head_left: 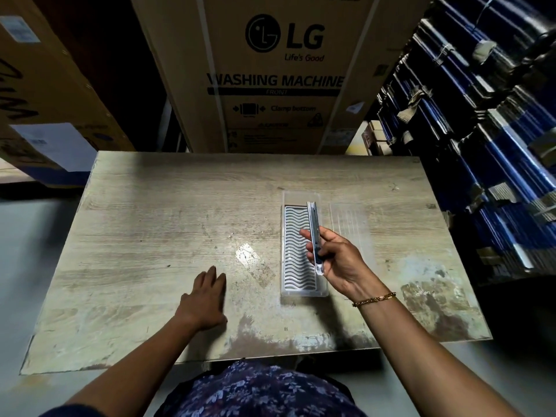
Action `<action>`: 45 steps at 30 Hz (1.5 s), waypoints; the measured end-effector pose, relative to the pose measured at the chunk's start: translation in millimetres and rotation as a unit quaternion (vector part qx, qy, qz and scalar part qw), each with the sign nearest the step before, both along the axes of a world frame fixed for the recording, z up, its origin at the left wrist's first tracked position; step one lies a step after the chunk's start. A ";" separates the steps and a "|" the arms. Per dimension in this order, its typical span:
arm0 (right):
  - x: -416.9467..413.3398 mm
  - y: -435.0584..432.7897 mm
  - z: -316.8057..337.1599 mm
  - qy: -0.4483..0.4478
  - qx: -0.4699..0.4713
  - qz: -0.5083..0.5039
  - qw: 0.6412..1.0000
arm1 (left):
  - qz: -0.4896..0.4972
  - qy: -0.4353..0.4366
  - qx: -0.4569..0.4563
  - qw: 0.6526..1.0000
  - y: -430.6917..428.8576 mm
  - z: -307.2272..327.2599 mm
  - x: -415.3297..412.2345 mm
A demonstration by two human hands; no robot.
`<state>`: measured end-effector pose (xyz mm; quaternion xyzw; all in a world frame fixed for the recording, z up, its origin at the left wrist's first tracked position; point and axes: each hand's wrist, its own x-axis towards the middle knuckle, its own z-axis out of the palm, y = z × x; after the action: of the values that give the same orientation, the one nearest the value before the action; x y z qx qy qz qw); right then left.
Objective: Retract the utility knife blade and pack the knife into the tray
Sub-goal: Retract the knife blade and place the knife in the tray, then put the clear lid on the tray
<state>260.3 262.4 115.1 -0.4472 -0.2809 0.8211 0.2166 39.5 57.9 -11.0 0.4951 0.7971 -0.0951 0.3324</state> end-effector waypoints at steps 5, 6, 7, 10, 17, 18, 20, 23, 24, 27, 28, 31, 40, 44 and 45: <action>-2.7 3.1 -0.5 0.013 -0.004 -0.021 1.000 | -0.004 -0.006 -0.001 1.000 1.2 1.9 -2.1; -2.1 4.3 -2.1 0.010 -0.004 -0.021 1.000 | -0.004 -0.006 -0.001 1.000 1.2 1.9 -1.7; -1.7 5.0 -3.5 0.005 -0.003 -0.019 1.000 | -0.004 -0.005 0.000 1.000 1.0 1.8 -1.4; -2.6 6.8 -10.2 -0.069 0.024 -0.009 0.997 | -0.006 -0.002 0.002 1.000 -0.1 0.8 -1.6; -8.9 12.5 -35.8 -0.249 0.118 0.036 0.961 | -0.013 0.001 0.001 1.000 0.2 2.4 -1.6; -10.4 14.5 -40.6 -0.271 0.125 0.045 0.953 | -0.014 0.001 0.000 1.000 0.3 2.9 -1.5; -13.9 18.8 -51.3 -0.321 0.151 0.076 0.932 | -0.014 -0.001 -0.001 1.000 0.7 4.0 -1.4; -25.1 23.7 -62.5 -0.398 0.208 0.124 0.885 | -0.008 -0.015 -0.005 1.000 1.9 7.0 -3.1; -29.9 23.8 -63.8 -0.424 0.231 0.143 0.864 | -0.007 -0.020 -0.007 1.000 2.5 8.5 -4.2; -43.5 23.0 -70.3 -0.477 0.266 0.202 0.813 | -0.012 -0.019 -0.001 1.000 2.3 12.5 -6.6; -47.2 22.9 -72.9 -0.487 0.263 0.215 0.804 | -0.012 -0.018 0.005 1.000 1.3 13.8 -6.9; -53.4 22.8 -80.0 -0.519 0.259 0.229 0.782 | -0.012 -0.015 0.014 1.000 -1.8 16.3 -6.4; -40.0 33.3 -60.0 -0.516 0.329 0.280 0.740 | 0.002 -0.044 0.031 0.999 5.9 16.9 1.7; 26.6 43.0 -53.1 -0.519 0.381 0.142 0.752 | 0.031 -0.091 0.049 0.994 15.6 21.0 8.6; 46.1 44.1 -59.2 -0.534 0.362 0.126 0.754 | 0.044 -0.106 0.056 0.992 18.2 22.5 10.9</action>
<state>306.3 306.5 55.9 -0.6617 -0.6807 0.3061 0.0719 50.3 76.1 11.6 0.4846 0.7822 0.0176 0.3910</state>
